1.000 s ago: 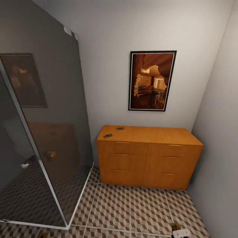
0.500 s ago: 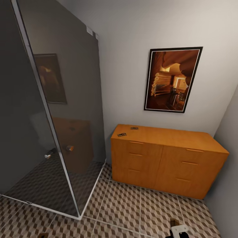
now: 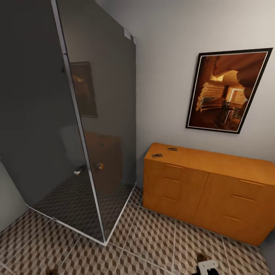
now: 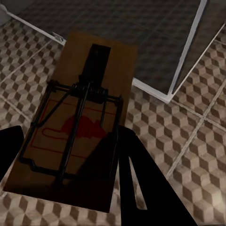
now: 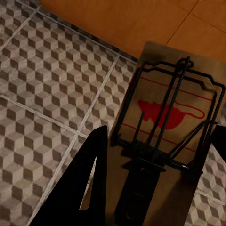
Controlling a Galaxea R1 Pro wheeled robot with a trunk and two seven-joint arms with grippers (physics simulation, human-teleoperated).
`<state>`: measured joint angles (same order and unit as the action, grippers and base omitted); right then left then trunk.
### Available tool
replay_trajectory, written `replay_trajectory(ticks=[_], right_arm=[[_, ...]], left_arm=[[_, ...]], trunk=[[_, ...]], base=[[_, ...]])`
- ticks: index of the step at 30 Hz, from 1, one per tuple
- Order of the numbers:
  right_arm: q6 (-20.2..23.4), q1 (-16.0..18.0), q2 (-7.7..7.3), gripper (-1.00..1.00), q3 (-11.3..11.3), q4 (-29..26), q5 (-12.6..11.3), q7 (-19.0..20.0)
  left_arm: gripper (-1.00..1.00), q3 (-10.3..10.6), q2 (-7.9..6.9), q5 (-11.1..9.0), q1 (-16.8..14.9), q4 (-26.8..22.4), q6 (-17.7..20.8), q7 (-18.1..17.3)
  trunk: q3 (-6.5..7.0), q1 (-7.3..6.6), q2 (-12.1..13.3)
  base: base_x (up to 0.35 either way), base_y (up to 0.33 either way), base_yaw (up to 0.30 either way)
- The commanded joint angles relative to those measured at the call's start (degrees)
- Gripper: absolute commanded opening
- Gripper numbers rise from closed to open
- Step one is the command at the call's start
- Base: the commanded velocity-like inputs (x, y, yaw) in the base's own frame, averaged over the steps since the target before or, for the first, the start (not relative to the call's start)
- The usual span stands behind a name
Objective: Take the four mousetraps from the cabinet in the bathroom and place them on the bathroom floor. Make sure all four end up on the same floor surface, and ensure that at least two of them are either under or directly next to the same bathroom sink.
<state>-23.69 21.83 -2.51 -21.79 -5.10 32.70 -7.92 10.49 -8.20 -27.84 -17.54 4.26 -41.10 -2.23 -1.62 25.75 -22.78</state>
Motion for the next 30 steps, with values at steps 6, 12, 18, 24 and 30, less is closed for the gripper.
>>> replay_trajectory(ticks=[6, 12, 18, 24, 30], right_arm=[[-0.2, 0.1, -0.04, -1.0, -0.4, 0.1, 0.5, -0.1], [-0.3, 0.1, -0.04, -1.0, -0.4, 0.1, 0.4, -0.1], [-0.3, 0.1, -0.04, -1.0, -0.4, 0.2, 0.4, -0.1], [-0.2, 0.1, -0.04, -1.0, -0.3, 0.2, 0.4, -0.1], [-0.2, 0.1, -0.04, -1.0, -0.3, 0.2, 0.4, 0.2]], left_arm=[[-1.0, 0.4, 1.05, -0.6, -0.1, 0.2, -0.2, 0.0], [-1.0, 0.4, 1.17, -0.6, -0.1, 0.2, -0.1, 0.0], [-1.0, 0.4, 1.75, -0.6, -0.1, 0.2, -0.1, -0.3], [-1.0, 0.5, 2.08, -0.5, -0.1, 0.2, 0.0, -0.3], [-1.0, 0.5, 2.13, -0.5, -0.1, 0.2, 0.0, -0.3]], trunk=[[-0.37, 0.04, -0.1], [-0.58, 0.04, -0.1], [-0.63, 0.04, -0.1], [-0.63, 0.04, -0.1], [-0.63, 0.04, -0.1]], base=[[0.0, 0.0, 0.295], [0.0, 0.0, 0.295], [0.0, 0.0, 0.295], [0.0, 0.0, 0.296], [0.0, 0.0, 0.298]])
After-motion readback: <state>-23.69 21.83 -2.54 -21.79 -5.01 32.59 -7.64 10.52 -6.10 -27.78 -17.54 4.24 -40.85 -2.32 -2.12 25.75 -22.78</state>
